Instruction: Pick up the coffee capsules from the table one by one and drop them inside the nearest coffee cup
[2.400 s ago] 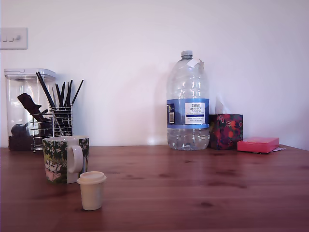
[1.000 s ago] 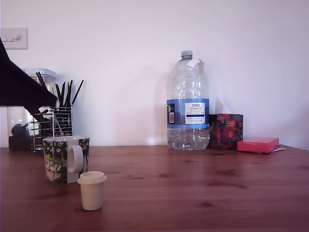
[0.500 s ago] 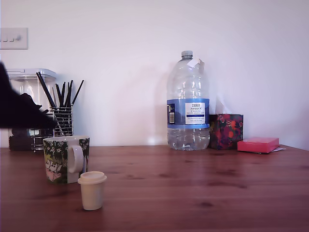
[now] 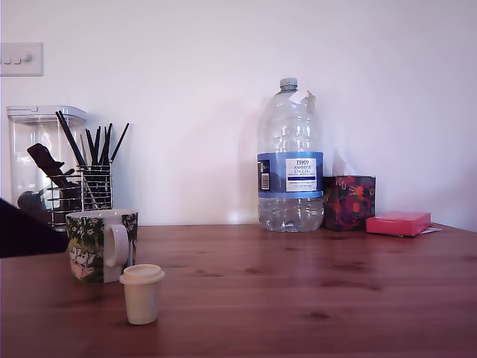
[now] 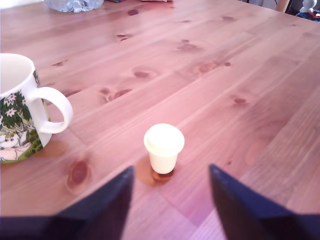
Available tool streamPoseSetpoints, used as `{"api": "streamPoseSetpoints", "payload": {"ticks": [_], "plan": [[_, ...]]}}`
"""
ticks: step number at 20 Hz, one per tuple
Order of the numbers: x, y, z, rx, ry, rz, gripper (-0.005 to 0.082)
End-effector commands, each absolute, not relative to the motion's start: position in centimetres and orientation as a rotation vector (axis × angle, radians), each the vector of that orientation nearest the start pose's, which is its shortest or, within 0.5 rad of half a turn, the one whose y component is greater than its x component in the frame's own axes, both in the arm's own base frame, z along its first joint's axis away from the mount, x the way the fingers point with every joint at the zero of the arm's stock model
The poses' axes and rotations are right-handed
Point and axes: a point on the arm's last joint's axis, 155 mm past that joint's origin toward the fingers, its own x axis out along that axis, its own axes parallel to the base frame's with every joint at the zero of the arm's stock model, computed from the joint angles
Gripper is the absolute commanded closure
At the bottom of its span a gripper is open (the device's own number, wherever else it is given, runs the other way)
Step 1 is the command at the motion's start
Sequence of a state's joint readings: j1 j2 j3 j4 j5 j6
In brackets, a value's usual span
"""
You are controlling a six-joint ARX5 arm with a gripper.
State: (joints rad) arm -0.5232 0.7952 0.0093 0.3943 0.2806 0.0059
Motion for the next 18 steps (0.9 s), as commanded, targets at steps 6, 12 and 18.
{"api": "streamPoseSetpoints", "payload": {"ticks": [6,12,18], "plan": [[22.5,-18.8,6.1,0.059,0.387,-0.795,0.0077],[23.8,-19.7,5.2,0.062,0.411,-0.798,0.0077],[25.0,-22.4,3.1,0.105,0.503,-0.853,0.0077]]}}
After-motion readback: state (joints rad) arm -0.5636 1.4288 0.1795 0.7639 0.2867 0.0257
